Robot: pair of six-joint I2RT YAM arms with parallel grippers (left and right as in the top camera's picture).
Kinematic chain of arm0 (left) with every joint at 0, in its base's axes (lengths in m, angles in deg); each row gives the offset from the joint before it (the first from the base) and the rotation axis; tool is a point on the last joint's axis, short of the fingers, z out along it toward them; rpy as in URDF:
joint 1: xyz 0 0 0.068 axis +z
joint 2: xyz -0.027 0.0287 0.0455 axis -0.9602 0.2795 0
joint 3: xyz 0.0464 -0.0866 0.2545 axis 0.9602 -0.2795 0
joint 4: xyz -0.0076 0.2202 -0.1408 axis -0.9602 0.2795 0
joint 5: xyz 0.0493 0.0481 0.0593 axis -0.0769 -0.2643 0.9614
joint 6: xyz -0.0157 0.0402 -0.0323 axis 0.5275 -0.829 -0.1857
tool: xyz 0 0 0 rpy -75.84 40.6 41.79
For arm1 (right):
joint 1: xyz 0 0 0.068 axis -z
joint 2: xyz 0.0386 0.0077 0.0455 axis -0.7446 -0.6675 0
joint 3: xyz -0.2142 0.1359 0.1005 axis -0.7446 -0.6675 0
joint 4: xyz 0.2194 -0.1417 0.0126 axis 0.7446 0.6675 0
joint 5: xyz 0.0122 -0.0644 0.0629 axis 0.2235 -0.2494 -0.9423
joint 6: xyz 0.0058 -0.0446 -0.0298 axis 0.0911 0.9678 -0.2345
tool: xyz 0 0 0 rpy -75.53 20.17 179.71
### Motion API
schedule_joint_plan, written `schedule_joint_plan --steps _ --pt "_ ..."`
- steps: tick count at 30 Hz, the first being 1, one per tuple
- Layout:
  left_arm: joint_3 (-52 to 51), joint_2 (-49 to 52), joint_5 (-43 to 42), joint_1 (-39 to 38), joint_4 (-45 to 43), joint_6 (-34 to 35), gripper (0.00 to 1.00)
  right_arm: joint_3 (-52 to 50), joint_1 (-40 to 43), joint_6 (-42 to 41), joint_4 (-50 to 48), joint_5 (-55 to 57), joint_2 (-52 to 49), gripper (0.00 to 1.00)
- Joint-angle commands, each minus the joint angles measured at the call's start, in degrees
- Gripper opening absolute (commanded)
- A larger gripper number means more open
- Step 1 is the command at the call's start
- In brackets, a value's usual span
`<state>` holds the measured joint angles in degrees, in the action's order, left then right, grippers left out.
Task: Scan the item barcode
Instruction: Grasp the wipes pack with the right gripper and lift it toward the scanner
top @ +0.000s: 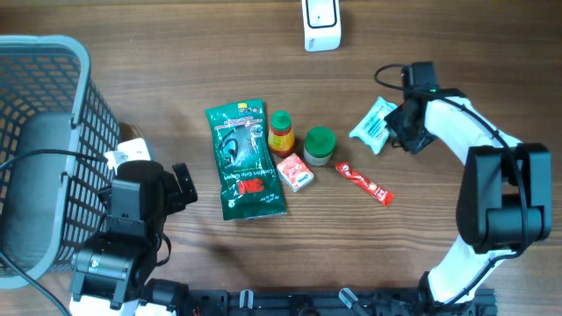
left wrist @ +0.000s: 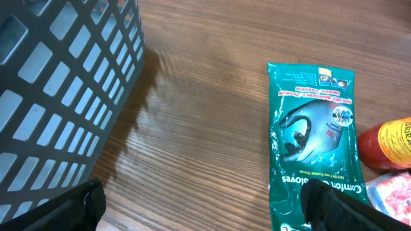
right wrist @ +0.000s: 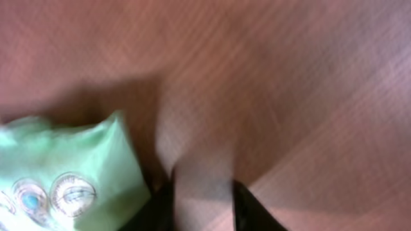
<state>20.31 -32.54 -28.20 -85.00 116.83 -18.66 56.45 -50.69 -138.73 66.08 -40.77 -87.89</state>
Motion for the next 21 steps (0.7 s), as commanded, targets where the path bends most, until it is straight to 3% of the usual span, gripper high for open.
schedule_joint_plan --steps 1,3,6,9,11,17,21 --pt "0.00 -0.31 -0.50 0.33 -0.09 0.70 1.00 2.03 1.46 10.40 -7.23 -4.33 -0.31 0.48" --pt "0.00 -0.31 -0.50 0.33 -0.09 0.70 1.00 2.51 1.53 19.52 -11.93 -12.94 -0.31 0.65" --pt "0.00 -0.31 -0.50 0.33 -0.09 0.70 1.00 4.37 1.53 23.80 -11.43 -19.82 0.20 0.66" --pt "0.00 -0.31 -0.50 0.33 -0.09 0.70 1.00 6.45 0.96 25.40 -8.48 -20.33 2.08 0.65" --pt "0.00 -0.31 -0.50 0.33 -0.09 0.70 1.00 7.08 -0.55 31.10 -7.89 -20.28 3.76 0.66" --pt "0.00 -0.31 -0.50 0.33 -0.09 0.70 1.00 6.67 -11.39 42.86 -6.82 -0.13 3.78 0.73" --pt "0.00 -0.31 -0.50 0.33 -0.11 0.70 1.00 6.62 -17.38 43.25 -6.99 16.20 3.17 0.75"
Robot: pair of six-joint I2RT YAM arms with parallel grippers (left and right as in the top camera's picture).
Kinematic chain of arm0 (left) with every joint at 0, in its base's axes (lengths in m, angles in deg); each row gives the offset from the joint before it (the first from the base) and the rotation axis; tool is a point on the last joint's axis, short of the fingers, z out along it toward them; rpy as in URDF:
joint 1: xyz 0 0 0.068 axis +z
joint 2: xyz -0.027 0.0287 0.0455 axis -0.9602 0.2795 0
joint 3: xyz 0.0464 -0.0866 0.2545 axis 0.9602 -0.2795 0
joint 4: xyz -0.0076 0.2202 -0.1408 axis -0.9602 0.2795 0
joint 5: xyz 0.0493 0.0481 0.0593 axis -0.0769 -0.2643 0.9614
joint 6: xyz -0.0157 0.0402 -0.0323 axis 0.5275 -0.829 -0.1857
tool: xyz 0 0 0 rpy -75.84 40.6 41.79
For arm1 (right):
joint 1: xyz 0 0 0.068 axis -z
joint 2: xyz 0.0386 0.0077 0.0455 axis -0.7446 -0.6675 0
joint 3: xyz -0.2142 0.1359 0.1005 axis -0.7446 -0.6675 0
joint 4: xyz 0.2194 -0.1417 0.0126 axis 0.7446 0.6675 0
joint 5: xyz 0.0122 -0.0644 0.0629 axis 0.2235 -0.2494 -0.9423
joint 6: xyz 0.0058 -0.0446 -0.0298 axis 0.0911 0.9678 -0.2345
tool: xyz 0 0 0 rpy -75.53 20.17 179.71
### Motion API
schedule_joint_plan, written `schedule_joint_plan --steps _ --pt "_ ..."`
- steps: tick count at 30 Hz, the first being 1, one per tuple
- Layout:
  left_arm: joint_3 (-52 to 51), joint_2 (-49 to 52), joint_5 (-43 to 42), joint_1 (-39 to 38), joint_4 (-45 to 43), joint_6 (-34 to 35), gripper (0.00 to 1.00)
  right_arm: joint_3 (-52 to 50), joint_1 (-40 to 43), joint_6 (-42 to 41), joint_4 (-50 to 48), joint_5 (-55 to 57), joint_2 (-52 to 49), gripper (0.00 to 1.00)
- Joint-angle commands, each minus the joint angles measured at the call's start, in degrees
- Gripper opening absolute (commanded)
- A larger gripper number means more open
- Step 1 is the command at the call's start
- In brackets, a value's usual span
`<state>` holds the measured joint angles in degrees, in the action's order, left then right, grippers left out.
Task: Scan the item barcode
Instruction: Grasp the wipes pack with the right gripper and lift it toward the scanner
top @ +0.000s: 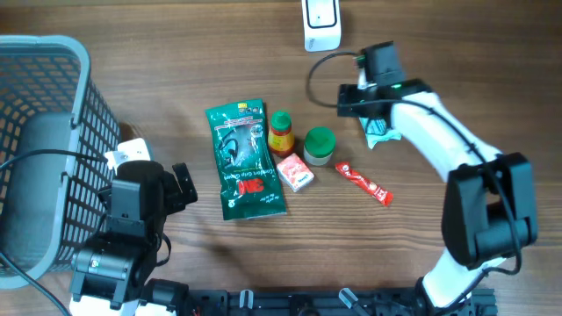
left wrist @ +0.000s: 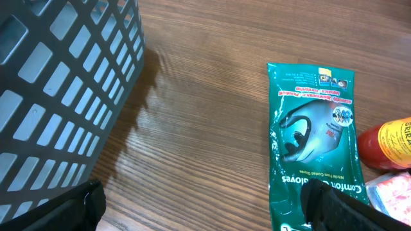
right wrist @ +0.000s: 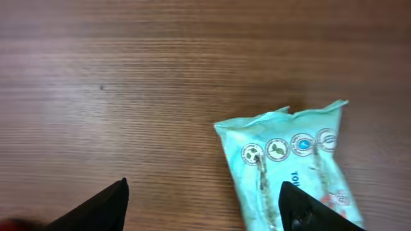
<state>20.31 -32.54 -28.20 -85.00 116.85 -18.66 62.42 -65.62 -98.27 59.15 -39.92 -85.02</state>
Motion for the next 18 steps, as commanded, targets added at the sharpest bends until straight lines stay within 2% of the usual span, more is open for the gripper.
schedule_joint_plan --steps 1,4,9,12,14,18 --pt "0.00 -0.31 -0.50 0.33 -0.11 0.70 1.00 0.66 -2.60 2.80 0.00 16.04 0.07 0.75" --pt "0.00 -0.31 -0.50 0.33 -0.11 0.70 1.00 0.63 -1.88 2.78 0.52 16.02 -0.87 0.74" --pt "0.00 -0.31 -0.50 0.33 -0.11 0.70 1.00 0.61 -1.42 4.87 2.78 14.69 -3.56 0.65" --pt "0.00 -0.31 -0.50 0.33 -0.13 0.70 1.00 0.59 -1.44 6.27 4.83 12.96 -4.90 0.64" --pt "0.00 -0.31 -0.50 0.33 -0.11 0.70 1.00 0.59 -1.29 6.27 5.51 12.96 -6.54 0.58" --pt "0.00 -0.31 -0.50 0.33 -0.11 0.70 1.00 -0.44 -1.29 6.32 4.48 12.98 -8.37 0.54"
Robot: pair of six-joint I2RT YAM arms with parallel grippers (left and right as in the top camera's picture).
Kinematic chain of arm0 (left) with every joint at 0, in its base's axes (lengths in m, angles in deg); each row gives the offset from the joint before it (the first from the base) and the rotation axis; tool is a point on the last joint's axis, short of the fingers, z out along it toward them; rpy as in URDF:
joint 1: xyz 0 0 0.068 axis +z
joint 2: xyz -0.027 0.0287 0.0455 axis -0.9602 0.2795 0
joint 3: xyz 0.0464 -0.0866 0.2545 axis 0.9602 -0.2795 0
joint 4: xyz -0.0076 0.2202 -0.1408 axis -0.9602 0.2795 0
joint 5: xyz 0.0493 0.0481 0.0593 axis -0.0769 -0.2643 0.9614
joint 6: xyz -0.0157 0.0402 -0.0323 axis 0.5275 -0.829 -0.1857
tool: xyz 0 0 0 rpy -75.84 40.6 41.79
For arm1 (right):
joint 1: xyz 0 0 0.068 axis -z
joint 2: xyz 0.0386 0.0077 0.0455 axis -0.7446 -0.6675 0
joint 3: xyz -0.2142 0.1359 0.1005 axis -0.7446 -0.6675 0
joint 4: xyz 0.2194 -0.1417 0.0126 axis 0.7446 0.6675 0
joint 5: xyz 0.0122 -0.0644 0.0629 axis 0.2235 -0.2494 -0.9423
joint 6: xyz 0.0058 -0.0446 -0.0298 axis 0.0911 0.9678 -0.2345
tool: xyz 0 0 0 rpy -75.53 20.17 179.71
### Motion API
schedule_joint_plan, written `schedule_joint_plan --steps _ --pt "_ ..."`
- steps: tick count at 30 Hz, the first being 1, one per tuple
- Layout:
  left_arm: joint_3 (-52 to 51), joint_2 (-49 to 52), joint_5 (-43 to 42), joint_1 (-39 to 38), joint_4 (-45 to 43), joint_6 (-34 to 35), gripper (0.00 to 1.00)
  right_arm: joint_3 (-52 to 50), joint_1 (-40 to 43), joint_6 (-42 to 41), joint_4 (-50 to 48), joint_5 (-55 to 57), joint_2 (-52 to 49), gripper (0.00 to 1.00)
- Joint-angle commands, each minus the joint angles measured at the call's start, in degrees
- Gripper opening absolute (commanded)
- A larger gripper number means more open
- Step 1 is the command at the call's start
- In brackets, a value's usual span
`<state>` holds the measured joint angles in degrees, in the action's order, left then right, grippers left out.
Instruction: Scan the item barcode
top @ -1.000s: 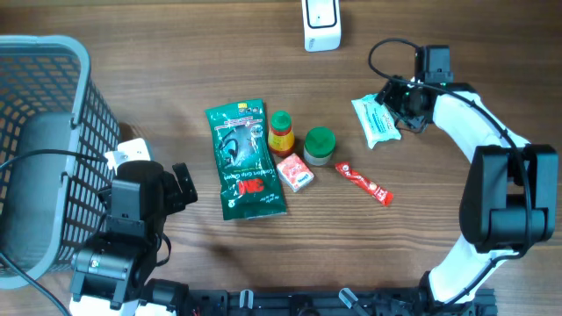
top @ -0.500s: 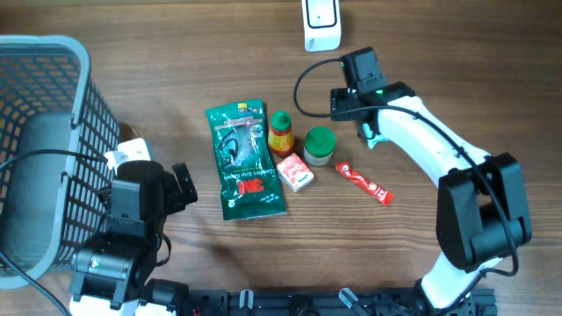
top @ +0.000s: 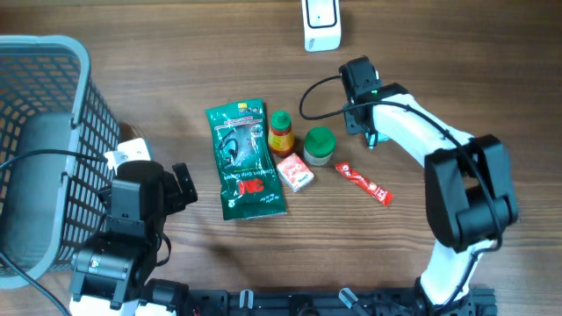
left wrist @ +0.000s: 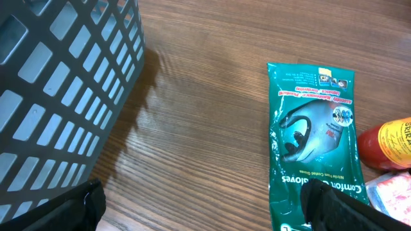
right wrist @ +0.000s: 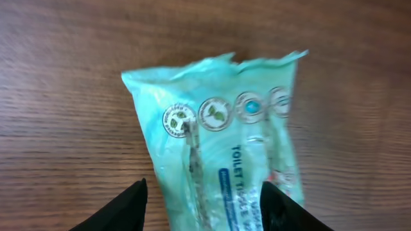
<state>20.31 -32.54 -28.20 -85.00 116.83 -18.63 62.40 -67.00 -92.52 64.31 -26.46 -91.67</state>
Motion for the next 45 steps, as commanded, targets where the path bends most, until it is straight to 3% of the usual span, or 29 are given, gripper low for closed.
schedule_joint_plan --steps 1,5,10,12,17,22,31,34,36,40,45 --pt "0.00 -0.31 -0.50 0.33 -0.09 0.68 1.00 -0.72 0.09 0.52 -1.05 -0.48 -2.03 0.54" --pt "0.00 -0.31 -0.50 0.33 -0.09 0.68 1.00 -2.29 0.11 0.52 -3.02 0.83 -2.84 0.50" --pt "0.00 -0.31 -0.50 0.33 -0.09 0.68 1.00 -2.32 0.15 1.18 -2.91 0.46 -2.84 0.14" --pt "0.00 -0.31 -0.50 0.33 -0.09 0.68 1.00 -2.19 0.20 1.14 -2.60 -4.61 -2.71 0.04" --pt "0.00 -0.31 -0.50 0.33 -0.09 0.68 1.00 5.70 3.67 1.70 3.45 -29.59 -2.05 0.04" --pt "0.00 -0.31 -0.50 0.33 -0.09 0.68 1.00 12.72 12.28 8.13 12.48 -58.64 -1.66 0.04" --pt "0.00 -0.31 -0.50 0.33 -0.09 0.68 1.00 12.76 24.41 10.58 14.82 -105.79 -1.62 0.04" --pt "0.00 -0.31 -0.50 0.33 -0.09 0.68 1.00 12.76 24.44 10.19 13.88 -112.08 -1.55 0.04" --pt "0.00 -0.31 -0.50 0.33 -0.09 0.68 1.00 12.76 24.28 13.44 13.53 -112.10 -1.55 0.04" --pt "0.00 -0.31 -0.50 0.33 -0.09 0.68 1.00 12.76 23.74 27.61 17.03 -112.13 -1.27 0.04" --pt "0.00 -0.31 -0.50 0.33 -0.09 0.68 1.00 12.76 23.10 56.17 35.89 -109.87 0.09 0.04"
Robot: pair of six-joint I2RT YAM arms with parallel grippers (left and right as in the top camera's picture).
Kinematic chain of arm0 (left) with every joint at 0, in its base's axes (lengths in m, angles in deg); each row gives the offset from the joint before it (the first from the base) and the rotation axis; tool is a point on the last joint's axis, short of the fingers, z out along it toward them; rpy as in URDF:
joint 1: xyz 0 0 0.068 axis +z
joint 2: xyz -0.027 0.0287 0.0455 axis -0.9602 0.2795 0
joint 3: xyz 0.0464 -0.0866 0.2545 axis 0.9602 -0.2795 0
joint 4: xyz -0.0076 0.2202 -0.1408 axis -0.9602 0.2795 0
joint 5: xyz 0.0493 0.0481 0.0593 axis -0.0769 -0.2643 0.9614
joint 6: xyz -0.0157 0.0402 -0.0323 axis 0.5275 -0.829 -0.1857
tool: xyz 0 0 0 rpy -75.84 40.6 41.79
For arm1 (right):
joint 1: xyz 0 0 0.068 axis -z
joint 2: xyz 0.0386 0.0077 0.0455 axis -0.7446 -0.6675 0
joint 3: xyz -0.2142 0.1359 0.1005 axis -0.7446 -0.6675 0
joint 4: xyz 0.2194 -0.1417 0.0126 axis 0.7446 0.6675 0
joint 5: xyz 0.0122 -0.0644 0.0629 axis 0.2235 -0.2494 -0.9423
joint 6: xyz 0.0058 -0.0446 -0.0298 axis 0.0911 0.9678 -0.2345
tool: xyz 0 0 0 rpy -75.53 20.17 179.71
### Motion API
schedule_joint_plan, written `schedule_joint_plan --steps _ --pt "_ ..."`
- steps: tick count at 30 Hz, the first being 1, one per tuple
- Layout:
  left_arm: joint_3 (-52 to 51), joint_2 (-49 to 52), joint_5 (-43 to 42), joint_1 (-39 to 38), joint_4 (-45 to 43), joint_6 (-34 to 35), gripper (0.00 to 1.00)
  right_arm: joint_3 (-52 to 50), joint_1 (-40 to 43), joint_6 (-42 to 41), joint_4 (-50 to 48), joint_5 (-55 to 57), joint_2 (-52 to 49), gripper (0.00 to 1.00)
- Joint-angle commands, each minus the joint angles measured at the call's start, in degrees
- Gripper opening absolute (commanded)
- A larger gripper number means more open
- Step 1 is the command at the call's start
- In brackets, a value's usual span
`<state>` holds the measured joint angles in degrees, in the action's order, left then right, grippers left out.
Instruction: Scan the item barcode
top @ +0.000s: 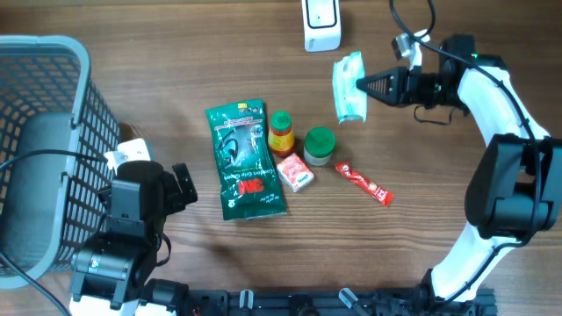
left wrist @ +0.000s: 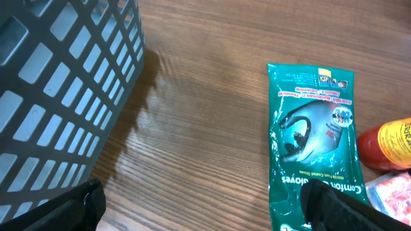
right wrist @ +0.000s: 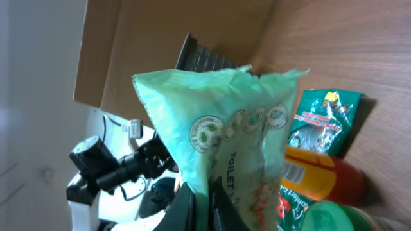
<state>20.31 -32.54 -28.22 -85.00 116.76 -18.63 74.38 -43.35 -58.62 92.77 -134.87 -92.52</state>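
Note:
A mint-green toilet-wipes packet (top: 349, 86) hangs off the table, with my right gripper (top: 370, 85) shut on its edge. It sits just below and right of the white barcode scanner (top: 321, 23) at the far edge. In the right wrist view the packet (right wrist: 237, 122) fills the middle, pinched at its lower part by my right gripper (right wrist: 209, 200). My left gripper (top: 182, 187) rests open near the basket, with nothing between its fingers (left wrist: 72, 206), its right one over the green glove pack (left wrist: 313, 138).
A grey mesh basket (top: 44, 105) stands at the left. At mid-table lie a green glove pack (top: 244, 161), a red-and-yellow bottle (top: 280, 132), a green-lidded jar (top: 320, 145), a small pink packet (top: 296, 173) and a red sachet (top: 363, 183).
My right gripper stood open astride the mint packet lying flat on the table. Now it is shut on the packet and holds it raised, farther back, near the scanner. The left arm has not moved.
My right gripper was first beside the packet, on its right, with its jaws close together. Then it was open over the table by the packet's top edge, then open with a finger either side of the packet. Now it grips the packet in the air below the scanner.

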Motion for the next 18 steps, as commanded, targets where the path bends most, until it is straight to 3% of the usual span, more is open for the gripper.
schedule_joint_plan --steps 1,3,4,12,18 --pt "0.00 -0.31 -0.48 0.33 -0.04 0.68 1.00 0.79 -0.59 30.21 14.38 1.36 1.84 0.04" --pt "0.00 -0.31 -0.48 0.33 -0.02 0.68 1.00 0.79 -0.72 46.64 27.78 6.32 3.80 0.04" --pt "0.00 -0.31 -0.48 0.33 -0.02 0.68 1.00 0.46 -0.94 49.55 29.99 7.26 4.61 0.04" --pt "0.00 -0.31 -0.48 0.33 -0.02 0.68 1.00 0.02 -9.92 48.37 30.01 13.68 14.08 0.04" --pt "0.00 -0.31 -0.48 0.33 -0.02 0.68 1.00 0.02 -13.00 42.53 29.88 13.62 19.56 0.04"
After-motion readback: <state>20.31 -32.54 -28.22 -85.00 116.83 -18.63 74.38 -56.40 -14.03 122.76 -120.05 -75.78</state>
